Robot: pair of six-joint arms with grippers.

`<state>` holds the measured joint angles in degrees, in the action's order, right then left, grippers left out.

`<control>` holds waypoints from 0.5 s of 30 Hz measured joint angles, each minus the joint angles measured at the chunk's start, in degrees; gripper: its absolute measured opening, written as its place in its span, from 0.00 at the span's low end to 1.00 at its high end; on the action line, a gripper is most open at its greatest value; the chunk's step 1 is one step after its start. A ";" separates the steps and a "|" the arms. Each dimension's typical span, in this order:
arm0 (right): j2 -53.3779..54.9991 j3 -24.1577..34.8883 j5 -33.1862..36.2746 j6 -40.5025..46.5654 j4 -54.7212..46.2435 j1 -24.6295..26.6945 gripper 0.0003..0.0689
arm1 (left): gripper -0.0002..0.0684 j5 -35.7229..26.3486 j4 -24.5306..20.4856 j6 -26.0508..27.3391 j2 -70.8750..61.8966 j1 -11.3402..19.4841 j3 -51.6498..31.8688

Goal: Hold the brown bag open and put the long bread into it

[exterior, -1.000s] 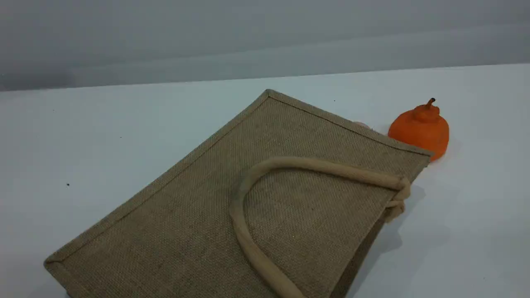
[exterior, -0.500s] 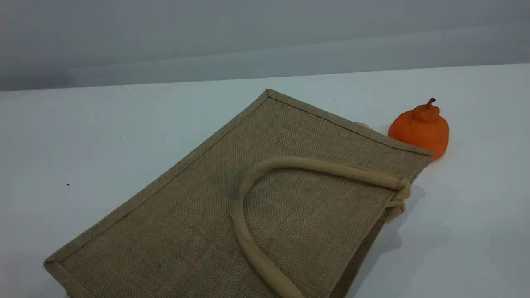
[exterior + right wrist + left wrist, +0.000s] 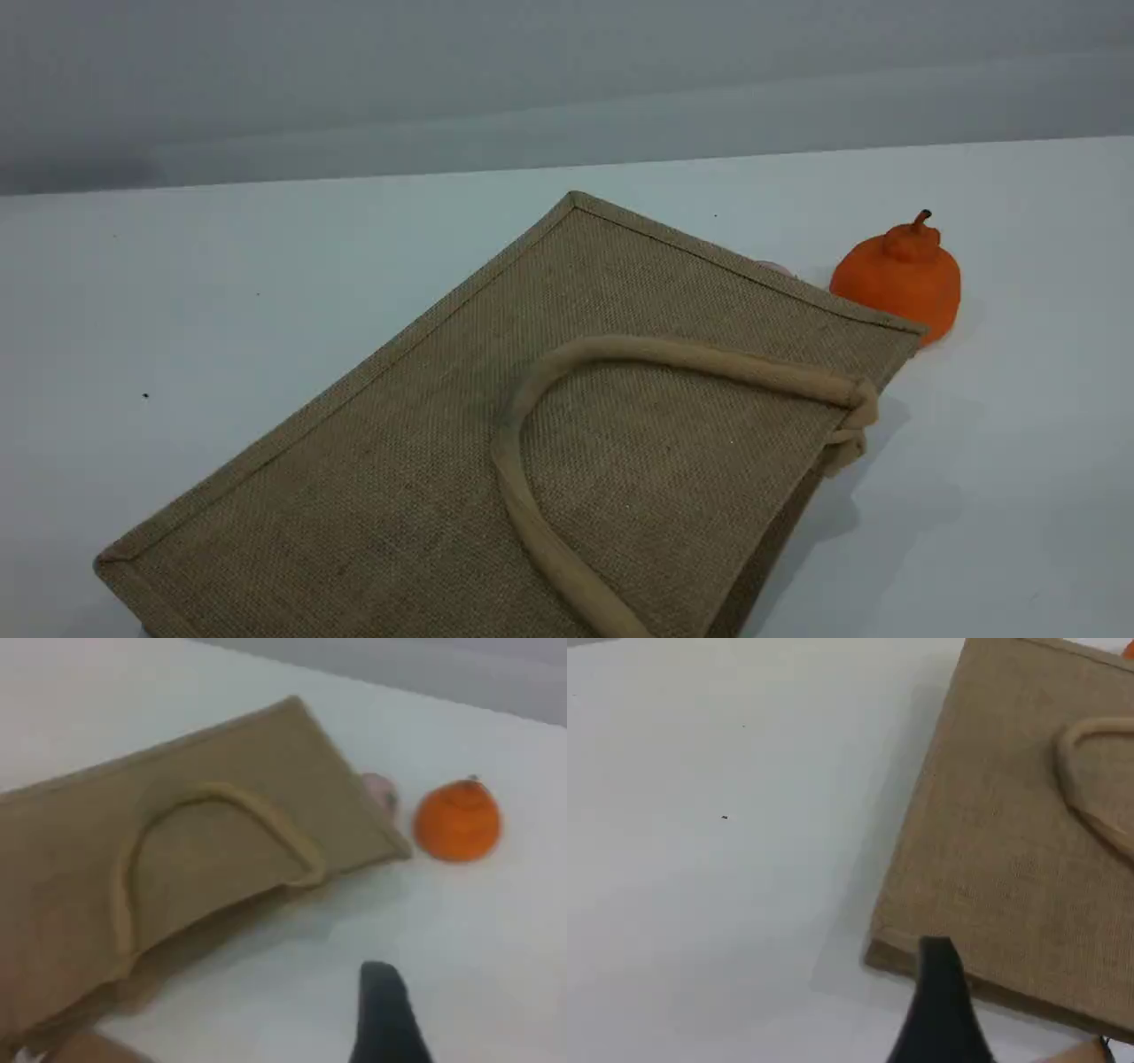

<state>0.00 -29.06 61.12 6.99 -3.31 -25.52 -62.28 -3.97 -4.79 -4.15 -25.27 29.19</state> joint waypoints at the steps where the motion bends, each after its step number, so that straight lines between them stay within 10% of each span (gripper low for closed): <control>1: 0.00 0.00 0.00 0.00 0.00 2.25 0.56 | 0.67 0.00 0.00 0.00 0.00 0.00 0.00; 7: 0.00 0.00 0.00 -0.08 0.00 16.20 0.56 | 0.67 0.00 0.00 0.05 0.00 1.84 0.00; 15: 0.00 0.00 -0.06 -0.03 0.33 22.13 0.56 | 0.67 0.03 -0.07 -0.01 0.30 16.67 0.00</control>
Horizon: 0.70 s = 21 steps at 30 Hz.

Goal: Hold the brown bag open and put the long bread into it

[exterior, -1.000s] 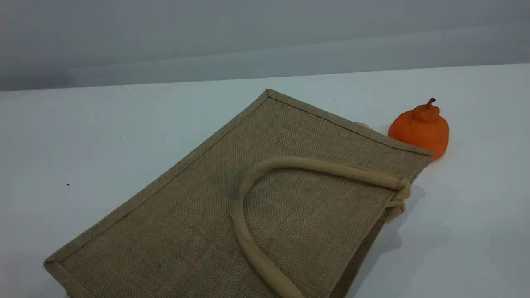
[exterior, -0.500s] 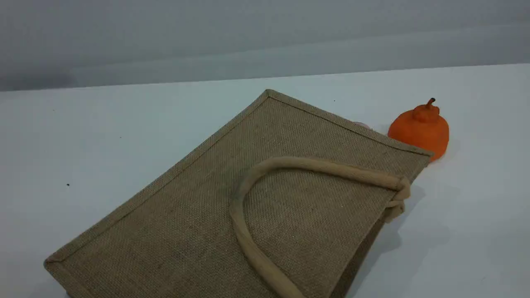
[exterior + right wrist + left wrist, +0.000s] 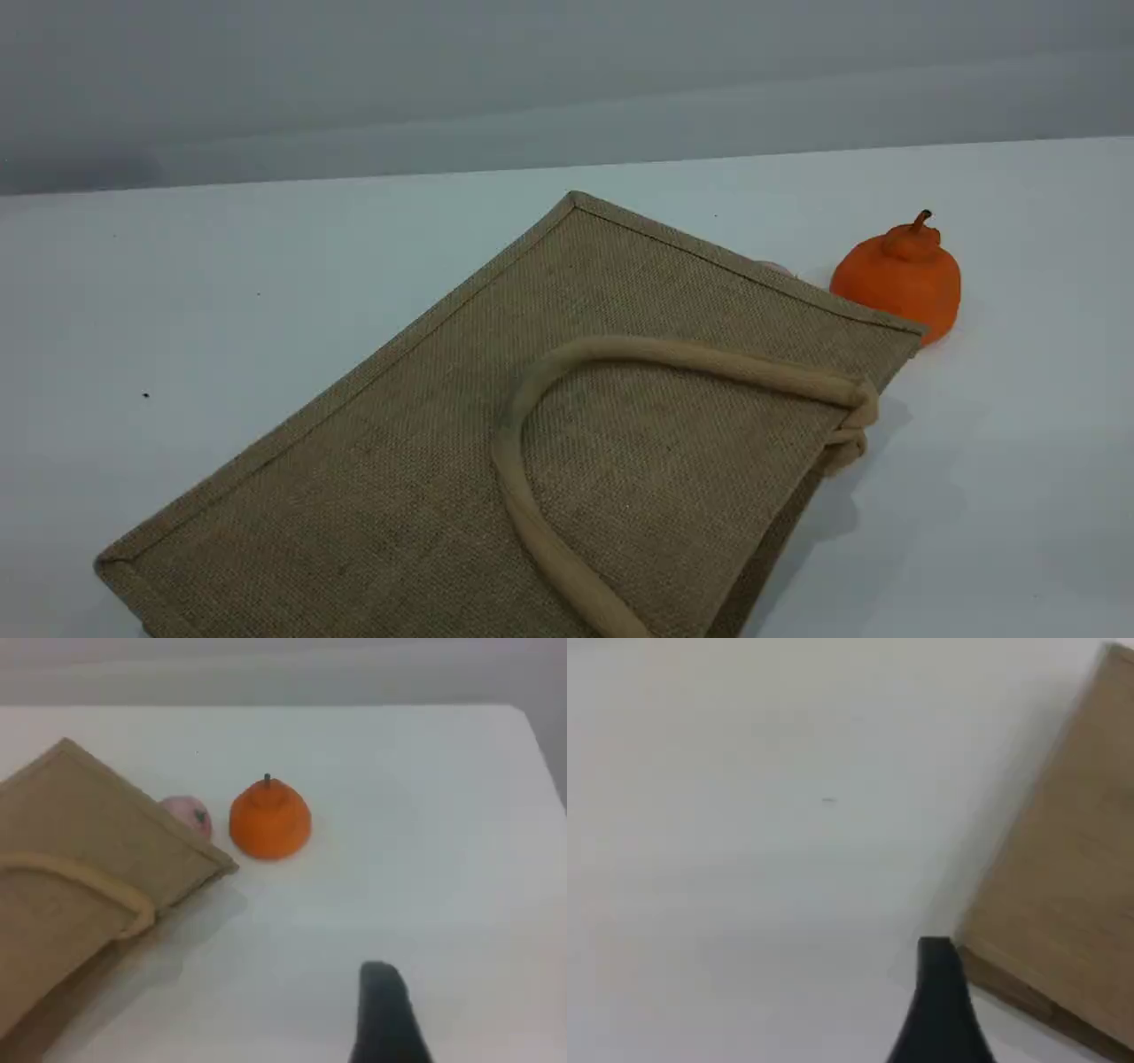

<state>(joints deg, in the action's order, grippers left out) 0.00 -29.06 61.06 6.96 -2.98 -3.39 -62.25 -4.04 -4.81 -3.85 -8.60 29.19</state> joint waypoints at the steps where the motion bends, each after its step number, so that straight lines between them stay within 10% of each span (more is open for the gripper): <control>1: 0.00 0.00 0.00 0.00 0.00 0.00 0.56 | 0.67 0.00 -0.08 0.00 0.16 2.00 0.00; 5: 0.00 0.00 0.00 0.00 0.00 0.00 0.56 | 0.67 0.04 -0.29 0.00 2.43 6.20 0.00; 21: 0.00 0.00 0.00 -0.02 -0.10 0.00 0.56 | 0.67 -0.08 -0.35 -0.04 3.85 6.12 0.00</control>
